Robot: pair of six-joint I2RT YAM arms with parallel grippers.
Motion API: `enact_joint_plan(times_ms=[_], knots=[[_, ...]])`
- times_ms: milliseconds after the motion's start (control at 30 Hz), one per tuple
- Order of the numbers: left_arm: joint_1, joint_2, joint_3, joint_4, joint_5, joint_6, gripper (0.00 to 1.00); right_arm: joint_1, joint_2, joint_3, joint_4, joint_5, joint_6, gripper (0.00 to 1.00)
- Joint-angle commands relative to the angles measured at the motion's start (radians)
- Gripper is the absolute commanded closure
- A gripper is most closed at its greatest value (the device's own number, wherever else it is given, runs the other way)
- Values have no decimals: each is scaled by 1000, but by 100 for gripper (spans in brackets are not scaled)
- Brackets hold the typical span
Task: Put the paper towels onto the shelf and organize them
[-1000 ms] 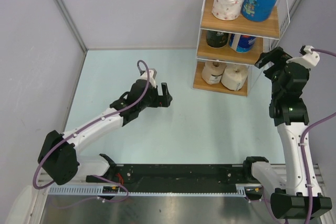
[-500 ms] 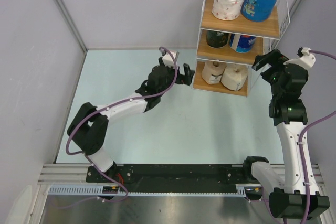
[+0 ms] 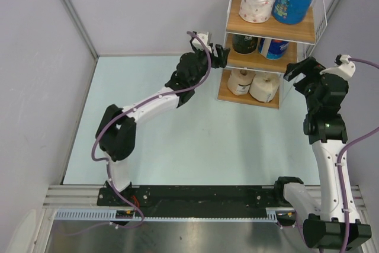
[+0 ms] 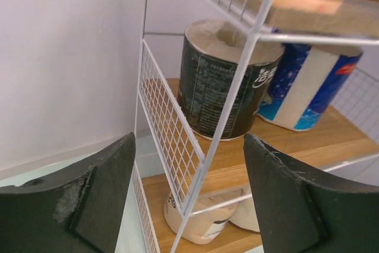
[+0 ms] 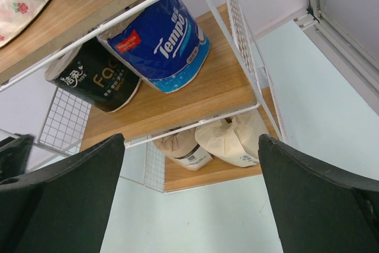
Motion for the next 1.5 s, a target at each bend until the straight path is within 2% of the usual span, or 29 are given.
enact_joint_plan(times_ms=[0, 233, 333, 467, 533, 667, 867, 1200, 1333, 1467], knots=[[-3, 72, 89, -14, -33, 51, 25, -4, -41, 2, 3, -16, 5, 0], [-3, 136, 184, -26, -51, 64, 29, -5, -54, 0, -20, -8, -8, 0], [-3, 150, 216, -40, -54, 74, 35, -5, -54, 0, -25, -11, -8, 0], [-3, 136, 203, -40, -88, 75, 71, -5, -49, -1, -31, -16, -5, 0], [-3, 124, 186, -40, -108, 78, 83, -5, -46, -1, -34, -17, -7, 0], [-3, 83, 141, -48, -137, 86, 99, -5, -43, 0, -39, -19, -2, 0], [-5, -45, 10, -44, -182, 112, 100, -5, -37, -18, -21, -33, 8, 0], [-8, -351, -288, -97, -347, 155, 100, -4, -17, -67, 3, -100, 28, 0], [-8, -462, -368, -170, -425, 143, 100, -4, -8, -89, 21, -137, 30, 0], [-9, -595, -468, -218, -442, 123, 100, 0, 12, -98, 38, -198, 28, 0]])
